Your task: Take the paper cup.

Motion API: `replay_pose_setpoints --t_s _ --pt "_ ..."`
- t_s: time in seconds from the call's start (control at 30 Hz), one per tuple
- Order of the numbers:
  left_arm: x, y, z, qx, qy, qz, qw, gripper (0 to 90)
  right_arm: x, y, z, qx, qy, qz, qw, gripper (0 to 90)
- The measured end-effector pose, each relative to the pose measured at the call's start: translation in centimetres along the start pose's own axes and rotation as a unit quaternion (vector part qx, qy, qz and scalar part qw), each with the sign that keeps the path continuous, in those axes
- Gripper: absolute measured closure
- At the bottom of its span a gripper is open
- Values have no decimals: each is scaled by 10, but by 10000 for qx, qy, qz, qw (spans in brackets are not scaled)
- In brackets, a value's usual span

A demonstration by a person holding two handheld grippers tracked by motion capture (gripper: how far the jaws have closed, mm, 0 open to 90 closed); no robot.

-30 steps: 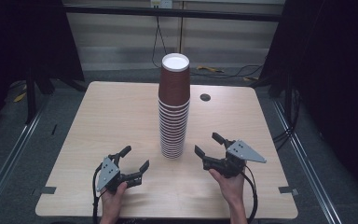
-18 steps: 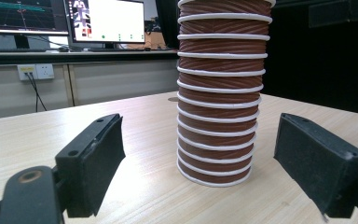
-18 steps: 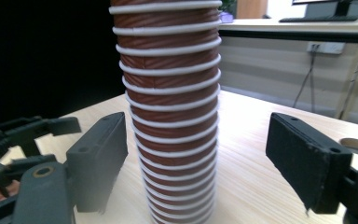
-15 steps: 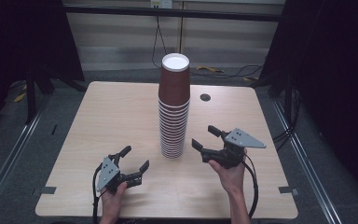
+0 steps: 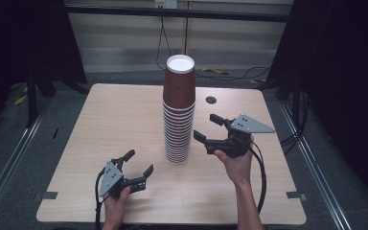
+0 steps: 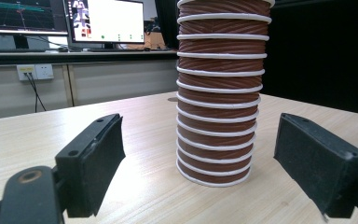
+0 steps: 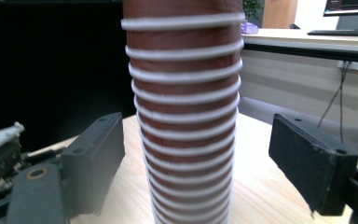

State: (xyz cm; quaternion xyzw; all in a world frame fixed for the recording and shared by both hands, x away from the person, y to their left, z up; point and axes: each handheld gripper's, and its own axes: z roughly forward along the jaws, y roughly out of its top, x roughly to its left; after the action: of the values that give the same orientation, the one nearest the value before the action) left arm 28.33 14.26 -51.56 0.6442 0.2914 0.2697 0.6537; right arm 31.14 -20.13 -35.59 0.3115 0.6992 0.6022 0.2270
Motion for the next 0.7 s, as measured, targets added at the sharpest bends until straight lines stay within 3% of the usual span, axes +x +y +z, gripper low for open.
replay_pose_setpoints --t_s 0.37,0.7 --pt "0 0 0 -9 -38 -26 10000 155 -2 42 9 -130 332 -183 9992 186" --pt "0 0 0 -8 -47 -29 10000 155 -4 76 21 93 553 -404 9976 169"
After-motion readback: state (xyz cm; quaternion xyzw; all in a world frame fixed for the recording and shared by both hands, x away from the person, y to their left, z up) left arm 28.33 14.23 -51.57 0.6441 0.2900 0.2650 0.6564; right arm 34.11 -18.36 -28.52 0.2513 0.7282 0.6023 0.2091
